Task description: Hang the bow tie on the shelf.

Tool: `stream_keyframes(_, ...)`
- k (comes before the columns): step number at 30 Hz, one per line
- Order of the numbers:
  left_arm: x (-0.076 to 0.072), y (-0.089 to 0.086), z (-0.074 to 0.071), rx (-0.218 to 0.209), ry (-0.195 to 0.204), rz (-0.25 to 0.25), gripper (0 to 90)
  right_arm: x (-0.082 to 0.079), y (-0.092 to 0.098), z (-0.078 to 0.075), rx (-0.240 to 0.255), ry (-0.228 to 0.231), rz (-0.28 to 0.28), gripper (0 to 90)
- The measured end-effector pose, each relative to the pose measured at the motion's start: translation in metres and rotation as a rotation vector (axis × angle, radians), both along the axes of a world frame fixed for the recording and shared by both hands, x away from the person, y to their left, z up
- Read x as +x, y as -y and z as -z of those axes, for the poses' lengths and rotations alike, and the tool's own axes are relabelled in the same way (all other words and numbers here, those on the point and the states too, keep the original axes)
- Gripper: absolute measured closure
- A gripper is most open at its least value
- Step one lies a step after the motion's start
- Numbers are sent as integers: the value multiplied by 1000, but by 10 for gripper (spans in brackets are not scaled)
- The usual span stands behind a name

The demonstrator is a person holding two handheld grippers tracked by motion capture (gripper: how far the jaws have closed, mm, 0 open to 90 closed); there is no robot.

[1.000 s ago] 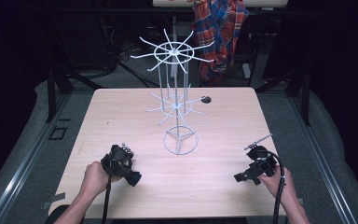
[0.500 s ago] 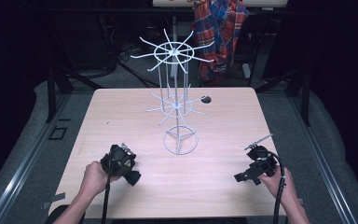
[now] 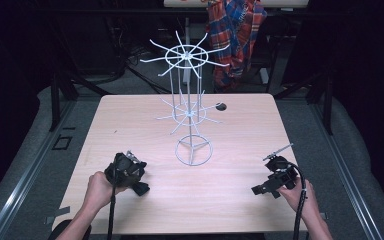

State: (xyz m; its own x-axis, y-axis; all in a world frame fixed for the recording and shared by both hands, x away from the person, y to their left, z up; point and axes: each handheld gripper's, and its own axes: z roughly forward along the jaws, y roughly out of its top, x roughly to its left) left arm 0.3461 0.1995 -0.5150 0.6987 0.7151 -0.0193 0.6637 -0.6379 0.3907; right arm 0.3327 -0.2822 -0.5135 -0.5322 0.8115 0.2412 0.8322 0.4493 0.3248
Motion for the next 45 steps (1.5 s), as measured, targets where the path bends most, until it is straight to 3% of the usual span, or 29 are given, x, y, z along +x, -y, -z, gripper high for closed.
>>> stream_keyframes(7, 0, -5, -5, -36, 17, -19, 874, 0, 0, 0, 3, 1, 2, 95)
stream_keyframes(9, 1, -6, -6, -46, 17, -22, 874, -1, 0, 1, 7, 10, 24, 96)
stream_keyframes(10, 1, -8, -7, -55, 23, -25, 874, 0, 2, -1, -9, -2, -3, 95)
stream_keyframes(13, 1, -9, -9, -69, 24, -27, 875, 0, 2, -1, -10, -3, -4, 96)
stream_keyframes(15, 0, -10, -11, -82, 28, -29, 874, -1, -1, 1, 8, 10, 25, 96)
stream_keyframes(17, 0, -10, -13, -95, 33, -28, 875, 0, 2, -1, -13, -3, -7, 96)
stream_keyframes(26, 0, -15, -20, -150, 64, -48, 875, -1, 1, 0, 7, 10, 20, 96)
stream_keyframes(32, 0, -16, -26, -163, 83, -47, 876, 0, 2, -1, -7, -1, -4, 95)
stream_keyframes(45, 0, -20, -34, -199, 127, -70, 877, 0, 1, 0, 6, 2, 8, 96)
